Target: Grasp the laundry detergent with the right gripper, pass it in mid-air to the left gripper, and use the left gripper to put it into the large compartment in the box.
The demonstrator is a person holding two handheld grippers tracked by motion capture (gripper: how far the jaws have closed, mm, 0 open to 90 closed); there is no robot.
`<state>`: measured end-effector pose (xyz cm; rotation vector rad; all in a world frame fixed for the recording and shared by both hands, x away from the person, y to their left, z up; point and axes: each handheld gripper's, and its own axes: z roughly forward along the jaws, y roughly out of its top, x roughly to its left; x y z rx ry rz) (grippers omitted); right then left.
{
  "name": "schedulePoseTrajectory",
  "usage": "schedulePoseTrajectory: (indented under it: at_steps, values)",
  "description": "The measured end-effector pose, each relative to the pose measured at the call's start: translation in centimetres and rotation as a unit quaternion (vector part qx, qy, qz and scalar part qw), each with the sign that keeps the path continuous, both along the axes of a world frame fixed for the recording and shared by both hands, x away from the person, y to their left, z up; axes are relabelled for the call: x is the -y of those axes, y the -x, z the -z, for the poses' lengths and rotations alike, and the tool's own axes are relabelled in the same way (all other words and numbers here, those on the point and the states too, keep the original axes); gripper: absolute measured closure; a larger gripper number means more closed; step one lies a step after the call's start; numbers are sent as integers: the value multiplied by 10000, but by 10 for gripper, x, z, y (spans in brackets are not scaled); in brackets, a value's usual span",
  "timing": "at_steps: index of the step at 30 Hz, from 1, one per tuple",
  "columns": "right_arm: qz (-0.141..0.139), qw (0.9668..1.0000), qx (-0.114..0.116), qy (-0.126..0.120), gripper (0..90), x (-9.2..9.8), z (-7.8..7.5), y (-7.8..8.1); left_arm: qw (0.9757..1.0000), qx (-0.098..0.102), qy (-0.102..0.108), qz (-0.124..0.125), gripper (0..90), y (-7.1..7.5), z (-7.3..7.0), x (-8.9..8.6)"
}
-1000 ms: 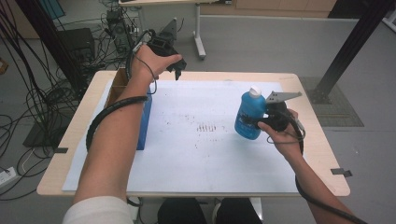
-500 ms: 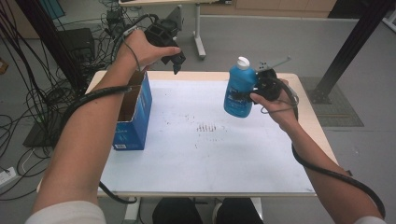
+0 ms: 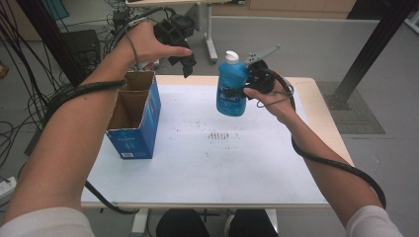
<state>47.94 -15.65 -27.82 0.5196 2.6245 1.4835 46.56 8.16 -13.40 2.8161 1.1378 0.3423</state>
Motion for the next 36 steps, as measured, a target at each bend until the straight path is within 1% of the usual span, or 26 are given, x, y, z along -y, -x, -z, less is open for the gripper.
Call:
schedulePoseTrajectory:
  at_steps: [2,3,7,11,12,16,18,21,23,26,27,33,36]
  values:
    - [-104,9999,-16,4,439,-7,0,-2,10000,-23,-9,91,62,1,-2,0]
    - [-145,9999,-13,5,439,-9,0,-2,9998,-11,11,203,61,3,-4,-1]
    - [-379,9993,-47,42,439,-22,1,-3,9991,-16,49,417,61,8,-9,-2]
    - [-632,9979,-75,65,439,-36,2,-3,9979,-65,85,639,61,12,-14,-2]
    - [-655,9978,-80,62,439,-38,3,-2,9975,-74,96,689,61,13,-15,-1]
    - [-873,9961,-87,46,439,-50,3,0,9960,-113,73,884,60,18,-19,4]
    - [-974,9952,-82,23,439,-56,4,2,9948,-117,38,1009,60,21,-21,6]
    - [-1101,9939,-76,-3,439,-62,4,5,9935,-156,30,1128,59,25,-21,9]
    - [-1202,9927,-57,-24,439,-66,4,7,9925,-210,-7,1205,59,26,-21,11]
    - [-1338,9910,-37,-55,439,-72,4,10,9913,-289,1,1285,57,29,-20,12]
    - [-1368,9906,-32,-59,439,-73,3,11,9902,-334,6,1355,57,30,-20,13]
    - [-1636,9865,17,-93,439,-82,2,18,9893,-413,-40,1400,56,34,-16,15]
    - [-1726,9850,29,-86,439,-86,1,21,9882,-463,-69,1458,56,35,-13,17]
